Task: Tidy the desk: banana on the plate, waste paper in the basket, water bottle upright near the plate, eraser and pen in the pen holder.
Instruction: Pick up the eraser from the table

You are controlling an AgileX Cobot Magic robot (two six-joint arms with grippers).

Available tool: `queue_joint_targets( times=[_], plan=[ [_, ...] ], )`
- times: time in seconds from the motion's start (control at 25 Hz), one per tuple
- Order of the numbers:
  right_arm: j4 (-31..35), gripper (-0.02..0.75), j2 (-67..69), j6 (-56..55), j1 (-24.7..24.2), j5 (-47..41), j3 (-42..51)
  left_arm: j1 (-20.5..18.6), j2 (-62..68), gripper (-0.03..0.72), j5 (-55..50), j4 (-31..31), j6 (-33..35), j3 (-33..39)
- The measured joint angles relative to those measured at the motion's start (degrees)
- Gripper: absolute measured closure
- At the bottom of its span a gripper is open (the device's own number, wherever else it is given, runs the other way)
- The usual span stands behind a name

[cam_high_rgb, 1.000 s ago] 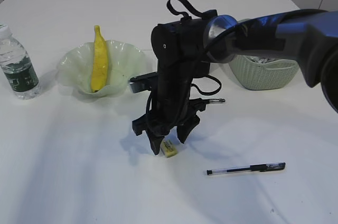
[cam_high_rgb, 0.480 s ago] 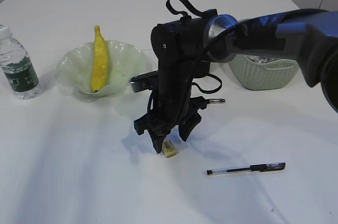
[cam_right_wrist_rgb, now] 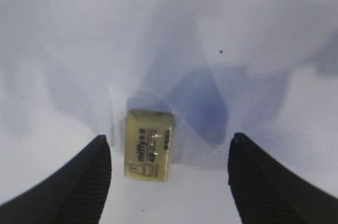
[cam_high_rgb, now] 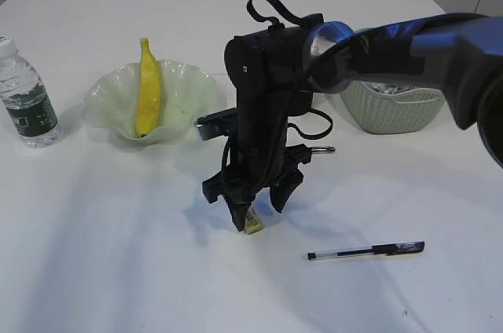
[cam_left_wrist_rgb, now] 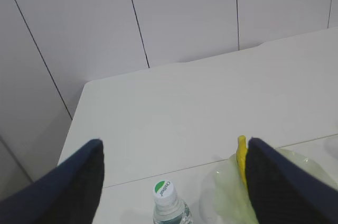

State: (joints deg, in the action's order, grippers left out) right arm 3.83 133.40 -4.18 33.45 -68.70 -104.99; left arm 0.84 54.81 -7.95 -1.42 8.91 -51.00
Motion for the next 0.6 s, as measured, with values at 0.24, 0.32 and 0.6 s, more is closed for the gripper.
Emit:
queue_joint_targets(
  times=[0.24,0.32,0.6],
  plan=[
    [0.22,0.225,0.00,-0.03,0.00,-0.49,0.00,0.00,0.00,0.095,0.00,0.00,0.00,0.00],
    [0.19,0.225,0.00,-0.13,0.00,-0.61,0.00,0.00,0.00,0.095,0.00,0.00,0.00,0.00],
    [0.77,0.225,0.00,-0.34,0.00,-0.61,0.00,0.00,0.00,0.095,0.00,0.00,0.00,0.00]
  ],
)
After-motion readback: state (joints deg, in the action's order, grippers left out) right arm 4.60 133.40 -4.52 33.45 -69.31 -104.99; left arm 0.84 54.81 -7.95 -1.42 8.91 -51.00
